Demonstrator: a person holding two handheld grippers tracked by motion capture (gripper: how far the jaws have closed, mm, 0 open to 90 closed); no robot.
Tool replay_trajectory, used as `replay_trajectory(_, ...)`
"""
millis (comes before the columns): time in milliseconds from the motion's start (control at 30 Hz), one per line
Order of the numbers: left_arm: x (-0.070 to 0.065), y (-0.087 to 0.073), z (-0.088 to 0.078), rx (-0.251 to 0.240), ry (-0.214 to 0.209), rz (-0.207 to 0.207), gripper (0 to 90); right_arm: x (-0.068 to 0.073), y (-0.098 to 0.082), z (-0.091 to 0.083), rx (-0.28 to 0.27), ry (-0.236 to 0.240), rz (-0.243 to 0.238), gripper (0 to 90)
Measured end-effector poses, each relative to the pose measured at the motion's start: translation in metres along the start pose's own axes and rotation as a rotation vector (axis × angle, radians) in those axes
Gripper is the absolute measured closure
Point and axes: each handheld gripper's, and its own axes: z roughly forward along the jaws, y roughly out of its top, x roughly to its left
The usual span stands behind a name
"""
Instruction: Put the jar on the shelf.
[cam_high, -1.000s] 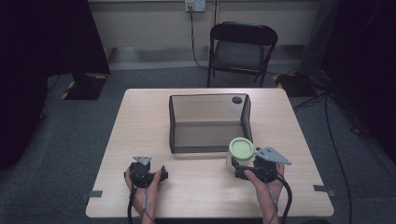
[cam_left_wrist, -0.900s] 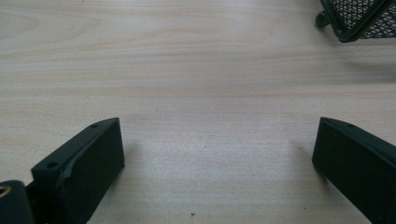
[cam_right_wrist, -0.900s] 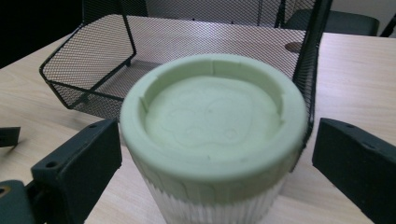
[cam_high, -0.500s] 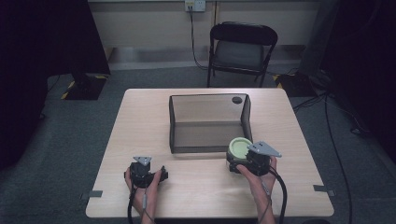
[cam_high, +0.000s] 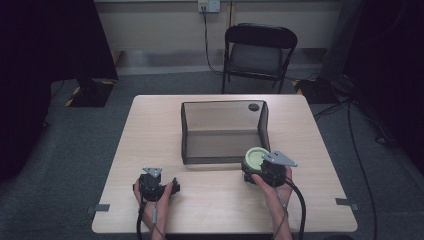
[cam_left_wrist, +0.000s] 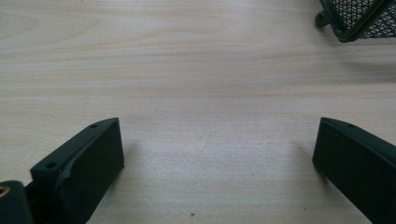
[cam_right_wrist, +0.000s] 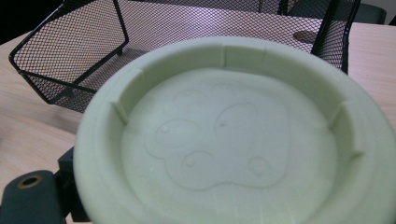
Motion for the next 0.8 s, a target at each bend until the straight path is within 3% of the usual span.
replay_trajectory(800, 0.0, 0.0, 0.0, 0.0, 0.0, 0.0, 1.5, 0.0007, 0.0048, -0.0041, 0.005, -0.018, -0.014, 11.2)
